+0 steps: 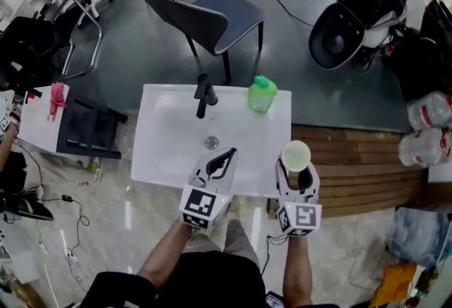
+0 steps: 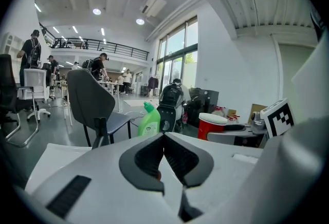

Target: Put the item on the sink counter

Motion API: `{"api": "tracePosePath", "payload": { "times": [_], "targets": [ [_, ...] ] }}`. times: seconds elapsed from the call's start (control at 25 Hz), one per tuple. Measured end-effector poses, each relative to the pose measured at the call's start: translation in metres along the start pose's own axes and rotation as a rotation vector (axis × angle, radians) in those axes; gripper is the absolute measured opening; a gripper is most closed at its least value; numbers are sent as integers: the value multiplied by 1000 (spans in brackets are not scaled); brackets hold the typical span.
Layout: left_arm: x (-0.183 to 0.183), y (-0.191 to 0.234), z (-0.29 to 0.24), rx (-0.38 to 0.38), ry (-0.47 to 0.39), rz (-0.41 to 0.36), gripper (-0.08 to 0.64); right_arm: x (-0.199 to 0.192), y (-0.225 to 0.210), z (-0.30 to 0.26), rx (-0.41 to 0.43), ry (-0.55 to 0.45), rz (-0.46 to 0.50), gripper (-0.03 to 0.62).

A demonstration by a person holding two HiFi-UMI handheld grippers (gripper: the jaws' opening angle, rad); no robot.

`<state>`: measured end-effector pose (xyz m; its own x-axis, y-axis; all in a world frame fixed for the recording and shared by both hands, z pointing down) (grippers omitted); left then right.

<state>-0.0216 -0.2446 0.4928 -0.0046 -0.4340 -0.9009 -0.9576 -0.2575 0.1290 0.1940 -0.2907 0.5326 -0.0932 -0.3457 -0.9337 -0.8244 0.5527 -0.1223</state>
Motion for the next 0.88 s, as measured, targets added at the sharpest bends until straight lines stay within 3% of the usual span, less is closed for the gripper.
{"api": "tracePosePath", "payload": {
  "times": [0.88],
  "targets": [
    [-36,27,-77,47,114,80,2,-53,-40,-103,78,126,66,262]
  ]
}}
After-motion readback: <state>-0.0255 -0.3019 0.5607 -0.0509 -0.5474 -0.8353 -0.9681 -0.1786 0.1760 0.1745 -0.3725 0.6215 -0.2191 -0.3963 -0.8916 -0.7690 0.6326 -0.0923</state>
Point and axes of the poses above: the fingertips, and each gripper's own axes: z backward along the fingers, y to its left, x out of its top, the point moved 8 cm from there along z, backward along the fingers, and after that the axes turned 5 degrees about y, right-handed, at the moved point
